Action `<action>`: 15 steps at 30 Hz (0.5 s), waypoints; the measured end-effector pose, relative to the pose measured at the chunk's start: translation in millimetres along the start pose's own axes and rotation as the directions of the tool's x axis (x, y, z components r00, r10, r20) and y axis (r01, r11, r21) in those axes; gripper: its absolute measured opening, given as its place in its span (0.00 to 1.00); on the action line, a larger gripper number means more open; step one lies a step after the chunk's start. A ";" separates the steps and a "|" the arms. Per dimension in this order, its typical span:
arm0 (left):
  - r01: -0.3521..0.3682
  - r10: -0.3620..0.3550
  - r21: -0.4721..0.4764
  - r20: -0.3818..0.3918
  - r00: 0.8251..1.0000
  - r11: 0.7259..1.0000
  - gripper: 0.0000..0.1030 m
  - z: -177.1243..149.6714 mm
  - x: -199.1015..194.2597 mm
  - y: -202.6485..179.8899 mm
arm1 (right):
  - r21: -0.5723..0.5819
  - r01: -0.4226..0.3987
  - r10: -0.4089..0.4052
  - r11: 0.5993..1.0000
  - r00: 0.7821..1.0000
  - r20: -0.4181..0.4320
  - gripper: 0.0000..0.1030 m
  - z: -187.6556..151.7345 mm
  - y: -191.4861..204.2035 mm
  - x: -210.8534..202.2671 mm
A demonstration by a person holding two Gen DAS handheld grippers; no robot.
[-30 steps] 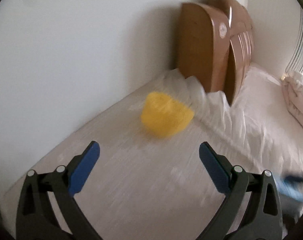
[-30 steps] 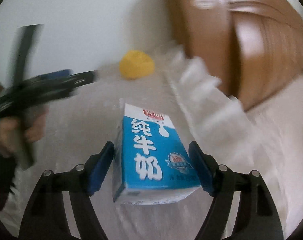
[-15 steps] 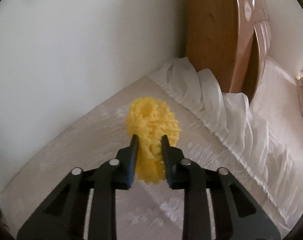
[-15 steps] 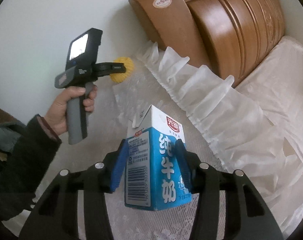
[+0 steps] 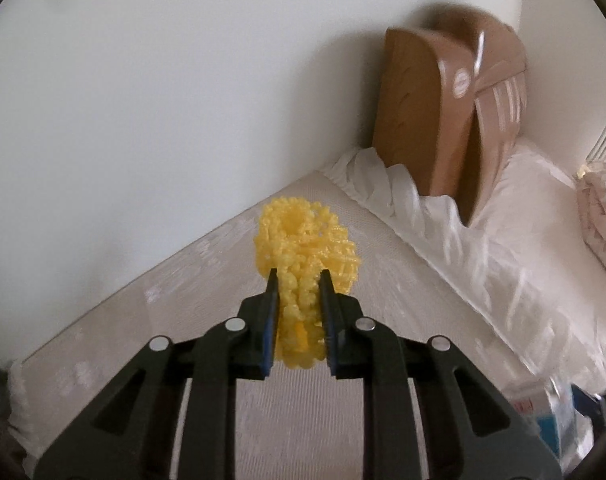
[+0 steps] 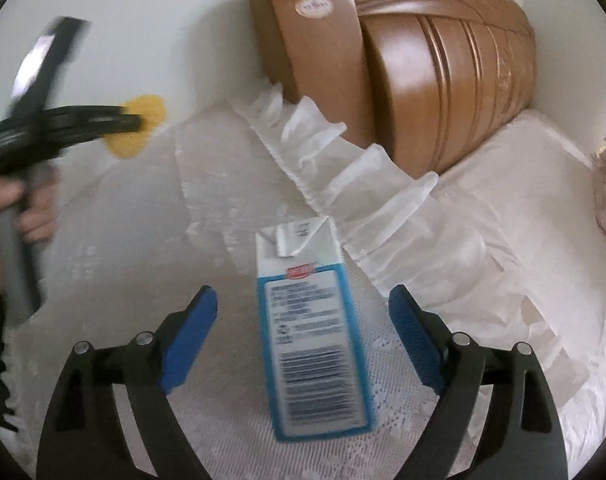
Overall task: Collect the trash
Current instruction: 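Lift and carry the carton and yellow sleeve toward the wastebasket with both tools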
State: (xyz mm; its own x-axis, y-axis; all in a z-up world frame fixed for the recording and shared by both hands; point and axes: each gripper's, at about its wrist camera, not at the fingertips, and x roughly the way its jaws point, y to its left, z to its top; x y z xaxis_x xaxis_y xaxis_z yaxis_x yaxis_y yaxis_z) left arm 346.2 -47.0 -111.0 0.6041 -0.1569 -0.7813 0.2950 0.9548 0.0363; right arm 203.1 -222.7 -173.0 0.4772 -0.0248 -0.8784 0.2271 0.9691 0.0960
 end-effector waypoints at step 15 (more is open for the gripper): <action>0.007 -0.006 -0.007 0.025 1.000 1.000 0.18 -80.6 -144.5 -25.8 | 0.079 -0.099 0.098 0.992 0.995 0.019 0.46 -52.4 -30.6 -74.7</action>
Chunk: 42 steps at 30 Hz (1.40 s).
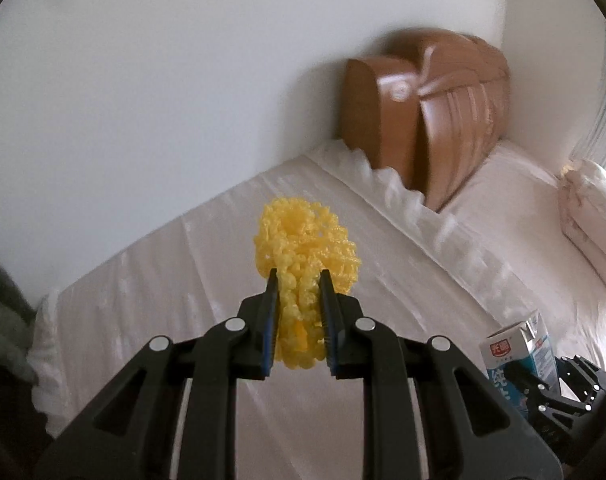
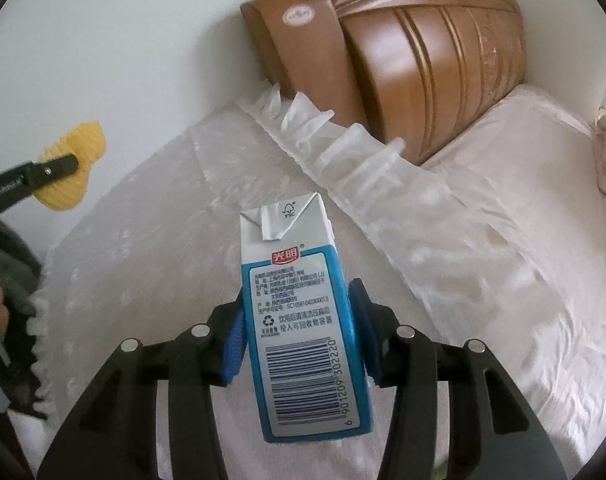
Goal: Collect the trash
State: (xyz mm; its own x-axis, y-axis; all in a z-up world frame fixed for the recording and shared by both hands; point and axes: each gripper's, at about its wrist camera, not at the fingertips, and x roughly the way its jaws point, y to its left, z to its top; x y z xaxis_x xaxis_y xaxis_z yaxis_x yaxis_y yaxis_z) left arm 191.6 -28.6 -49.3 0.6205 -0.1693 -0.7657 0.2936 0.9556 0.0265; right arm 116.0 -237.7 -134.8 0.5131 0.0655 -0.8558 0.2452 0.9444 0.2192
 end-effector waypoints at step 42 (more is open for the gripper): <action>0.419 -0.351 0.419 -0.232 0.907 0.806 0.92 -192.1 -87.6 -275.1 | 0.419 0.249 -0.205 0.873 0.968 -0.146 0.95 -240.4 -246.5 -123.2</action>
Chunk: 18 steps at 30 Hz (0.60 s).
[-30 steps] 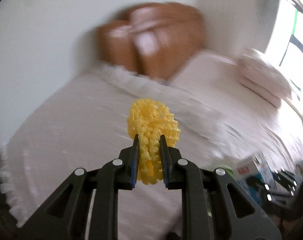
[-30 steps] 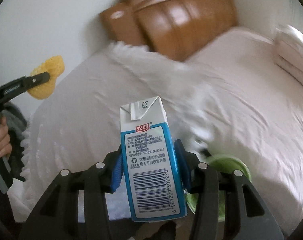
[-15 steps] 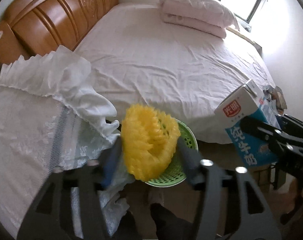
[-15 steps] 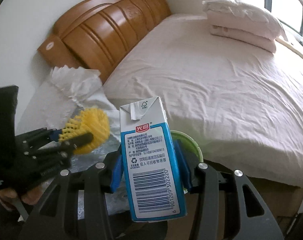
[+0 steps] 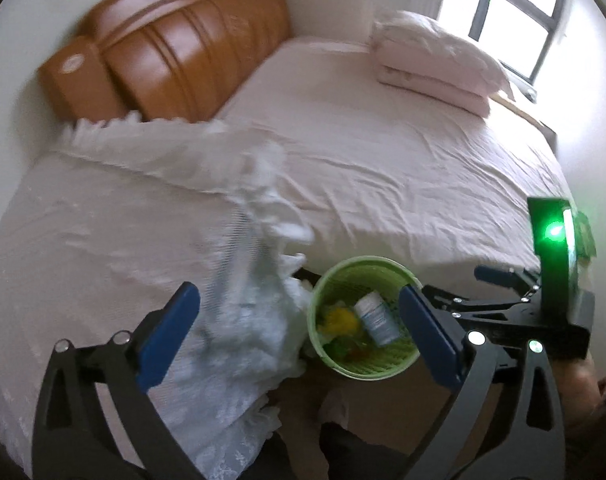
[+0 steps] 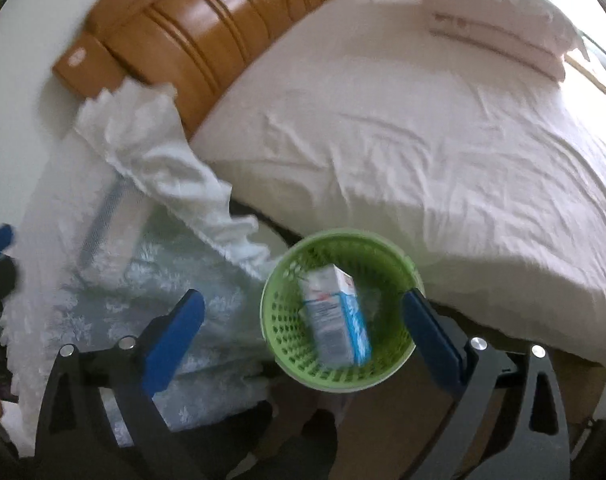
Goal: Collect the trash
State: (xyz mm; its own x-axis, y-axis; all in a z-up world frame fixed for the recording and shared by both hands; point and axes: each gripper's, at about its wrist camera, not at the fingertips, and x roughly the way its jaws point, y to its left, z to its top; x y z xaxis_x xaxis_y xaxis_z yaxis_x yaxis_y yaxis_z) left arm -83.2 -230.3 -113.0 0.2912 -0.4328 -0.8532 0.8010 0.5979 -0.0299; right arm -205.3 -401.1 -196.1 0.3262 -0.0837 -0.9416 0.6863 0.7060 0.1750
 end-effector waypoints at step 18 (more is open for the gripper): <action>-0.372 0.546 -0.489 0.280 0.789 0.789 0.92 10.7 -236.3 189.9 | -0.440 -0.004 0.209 0.898 0.884 0.418 0.98 44.5 223.7 -210.5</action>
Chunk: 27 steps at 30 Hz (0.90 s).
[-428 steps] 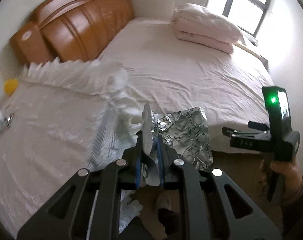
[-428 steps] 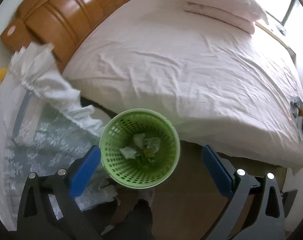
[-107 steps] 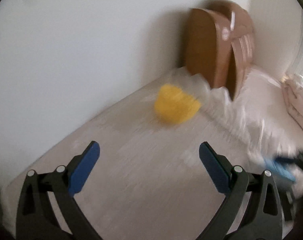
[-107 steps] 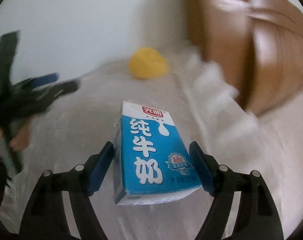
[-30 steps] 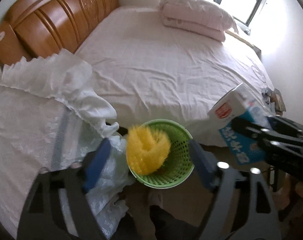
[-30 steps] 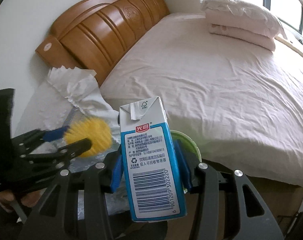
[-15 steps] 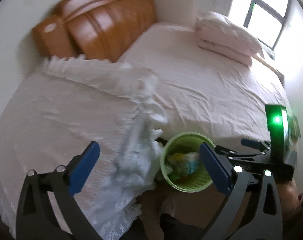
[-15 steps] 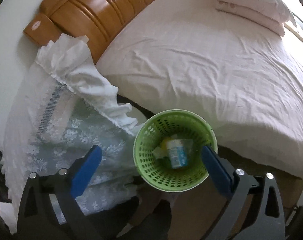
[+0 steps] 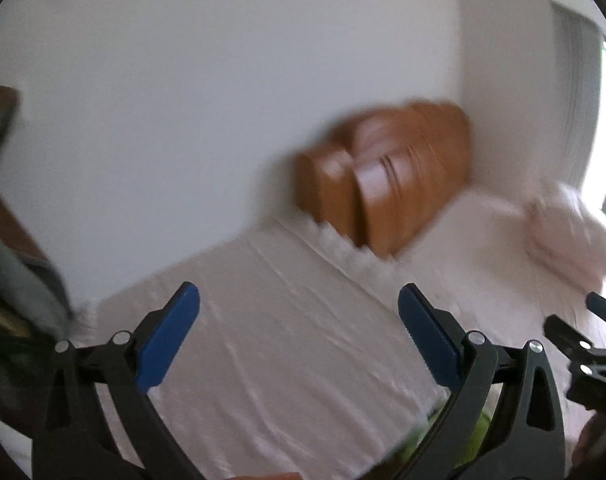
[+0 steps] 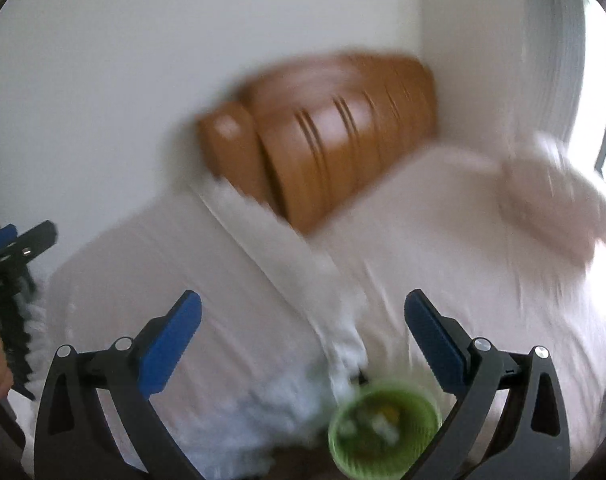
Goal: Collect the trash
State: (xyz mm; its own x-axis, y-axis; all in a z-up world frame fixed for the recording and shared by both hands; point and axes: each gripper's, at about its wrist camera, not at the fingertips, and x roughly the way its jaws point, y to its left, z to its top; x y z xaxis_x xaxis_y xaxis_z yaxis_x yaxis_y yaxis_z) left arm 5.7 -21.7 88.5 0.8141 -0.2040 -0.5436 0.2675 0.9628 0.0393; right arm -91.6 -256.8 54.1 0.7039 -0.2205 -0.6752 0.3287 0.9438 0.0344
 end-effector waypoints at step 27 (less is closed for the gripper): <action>-0.155 0.161 -0.135 0.038 0.986 0.979 0.92 25.8 -31.6 44.2 | -0.151 -0.179 0.192 0.972 0.979 0.069 0.98 49.4 98.4 -54.9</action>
State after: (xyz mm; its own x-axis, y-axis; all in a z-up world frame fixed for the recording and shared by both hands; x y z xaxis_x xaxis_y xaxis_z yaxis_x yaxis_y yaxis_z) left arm 5.1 22.7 129.0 0.8656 -0.0526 -0.4980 0.0660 0.9978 0.0094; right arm -66.8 -164.1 130.9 0.7956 -0.0522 -0.6036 0.0978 0.9943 0.0430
